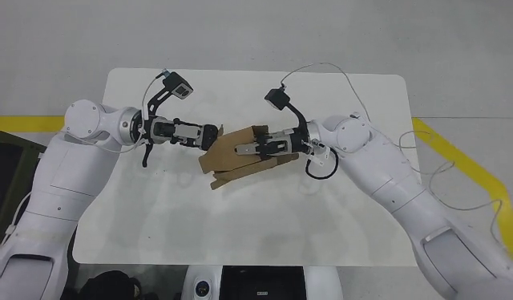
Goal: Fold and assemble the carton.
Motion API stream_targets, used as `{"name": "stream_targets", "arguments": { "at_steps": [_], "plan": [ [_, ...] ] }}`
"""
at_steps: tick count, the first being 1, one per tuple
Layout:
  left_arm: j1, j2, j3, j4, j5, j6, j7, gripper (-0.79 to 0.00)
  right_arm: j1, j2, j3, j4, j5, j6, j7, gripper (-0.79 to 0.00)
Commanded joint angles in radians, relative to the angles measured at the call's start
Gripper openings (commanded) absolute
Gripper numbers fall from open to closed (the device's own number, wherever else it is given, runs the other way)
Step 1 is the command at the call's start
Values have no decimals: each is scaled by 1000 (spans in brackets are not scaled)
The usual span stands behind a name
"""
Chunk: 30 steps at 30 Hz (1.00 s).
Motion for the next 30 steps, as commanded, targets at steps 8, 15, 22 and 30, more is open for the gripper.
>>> {"name": "stream_targets", "arguments": {
  "at_steps": [8,15,22,30],
  "plan": [
    [10,-5,4,-36,29,-2,3,0,-21,0,48,-6,-40,-29,-83,-785],
    [12,-12,14,-38,35,0,0,0,-32,-4,75,-6,-69,-49,-139,-785],
    [20,-17,19,-54,35,8,-8,0,-46,-5,99,-8,-106,-59,-182,-785],
    [27,-24,36,-68,45,13,-13,0,-56,-10,117,-5,-137,-68,-226,-785]
  ]
}}
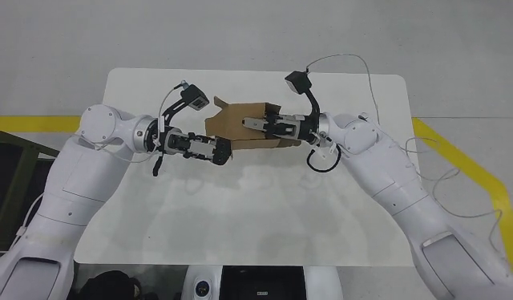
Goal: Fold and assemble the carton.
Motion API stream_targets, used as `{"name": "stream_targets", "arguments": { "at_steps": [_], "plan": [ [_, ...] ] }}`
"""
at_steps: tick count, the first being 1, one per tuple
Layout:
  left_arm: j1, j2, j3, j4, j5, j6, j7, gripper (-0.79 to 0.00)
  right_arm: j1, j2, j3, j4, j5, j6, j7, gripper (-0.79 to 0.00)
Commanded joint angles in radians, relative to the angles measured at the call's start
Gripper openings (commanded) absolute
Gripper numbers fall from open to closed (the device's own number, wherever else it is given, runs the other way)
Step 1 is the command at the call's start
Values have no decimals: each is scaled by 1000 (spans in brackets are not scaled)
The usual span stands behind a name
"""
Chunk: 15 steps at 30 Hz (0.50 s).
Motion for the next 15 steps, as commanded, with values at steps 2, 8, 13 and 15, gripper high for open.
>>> {"name": "stream_targets", "arguments": {
  "at_steps": [2,8,13,15],
  "plan": [
    [1,-2,3,1,5,1,-1,0,-3,-1,8,0,-12,-3,-13,-785],
    [1,-8,12,5,14,3,-3,0,-10,-3,21,-16,-28,-3,-24,-785],
    [-1,-13,22,8,18,4,-4,0,-16,-5,25,-42,-40,2,-26,-785],
    [-2,-15,23,13,18,4,-4,0,-18,-7,22,-51,-42,7,-20,-785]
  ]
}}
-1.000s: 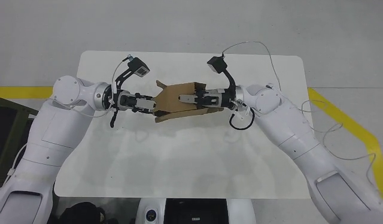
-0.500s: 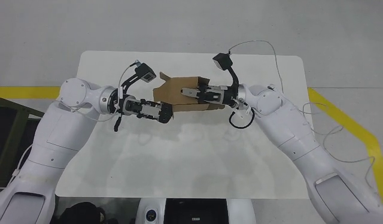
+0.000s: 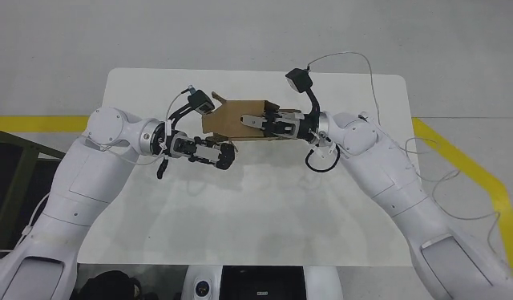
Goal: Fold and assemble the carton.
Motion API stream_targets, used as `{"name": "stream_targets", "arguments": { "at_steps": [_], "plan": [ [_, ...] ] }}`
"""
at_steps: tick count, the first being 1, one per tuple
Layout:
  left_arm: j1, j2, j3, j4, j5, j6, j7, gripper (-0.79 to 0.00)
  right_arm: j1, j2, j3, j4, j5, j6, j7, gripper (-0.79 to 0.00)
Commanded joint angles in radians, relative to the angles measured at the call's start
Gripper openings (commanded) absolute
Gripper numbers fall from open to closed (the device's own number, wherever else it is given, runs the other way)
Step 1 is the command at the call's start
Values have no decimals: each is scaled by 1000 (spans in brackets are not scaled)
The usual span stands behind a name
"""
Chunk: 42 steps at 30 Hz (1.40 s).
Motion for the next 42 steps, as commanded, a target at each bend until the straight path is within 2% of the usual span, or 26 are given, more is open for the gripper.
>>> {"name": "stream_targets", "arguments": {
  "at_steps": [1,12,20,29,37,42],
  "plan": [
    [-2,-2,0,6,0,-1,1,0,-3,-2,-5,-9,0,6,8,-785],
    [-4,-3,-24,9,-2,-2,2,0,6,-22,-32,7,20,14,32,-785],
    [1,-4,-33,4,-1,1,-1,0,7,-24,-11,32,26,4,29,-785],
    [3,5,-86,30,13,-4,4,0,-42,9,66,20,68,40,131,-785],
    [9,22,-141,62,106,-25,25,0,-95,39,135,-28,114,74,225,-785],
    [15,27,-149,109,161,-47,47,0,-121,51,167,-74,136,80,253,-785]
  ]
}}
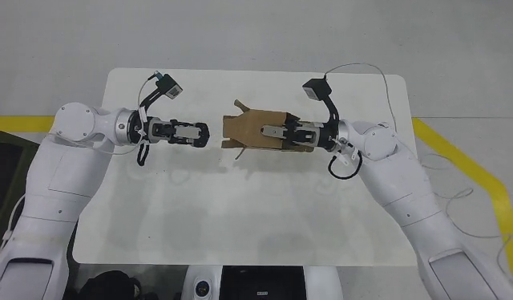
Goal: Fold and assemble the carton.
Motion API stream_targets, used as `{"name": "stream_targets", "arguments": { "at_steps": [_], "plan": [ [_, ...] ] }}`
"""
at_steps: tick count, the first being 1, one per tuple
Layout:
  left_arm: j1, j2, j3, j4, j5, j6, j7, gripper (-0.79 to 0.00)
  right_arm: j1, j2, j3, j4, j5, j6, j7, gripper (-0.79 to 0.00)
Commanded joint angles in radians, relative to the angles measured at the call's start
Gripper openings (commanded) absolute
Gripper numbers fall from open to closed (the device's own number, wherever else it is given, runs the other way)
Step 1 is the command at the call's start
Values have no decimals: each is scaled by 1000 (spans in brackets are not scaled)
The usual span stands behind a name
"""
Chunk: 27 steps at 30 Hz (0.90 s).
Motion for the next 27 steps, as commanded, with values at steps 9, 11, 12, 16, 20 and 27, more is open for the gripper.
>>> {"name": "stream_targets", "arguments": {
  "at_steps": [9,11,12,16,20,27],
  "plan": [
    [-18,-1,47,37,179,-26,41,0,-27,5,10,-51,15,6,12,-785],
    [-21,-3,59,39,200,-26,48,0,-25,3,4,-50,19,2,12,-785],
    [-19,-5,65,42,184,-22,47,0,-23,1,0,-49,22,-1,10,-785],
    [-27,-11,90,64,182,-25,42,0,-8,-8,-21,-42,28,-13,-1,-785],
    [-39,-16,110,79,191,-28,39,0,10,-18,-48,-30,37,-22,-11,-785],
    [-53,-21,124,94,187,-34,34,0,32,-30,-83,-13,48,-30,-18,-785]
  ]
}}
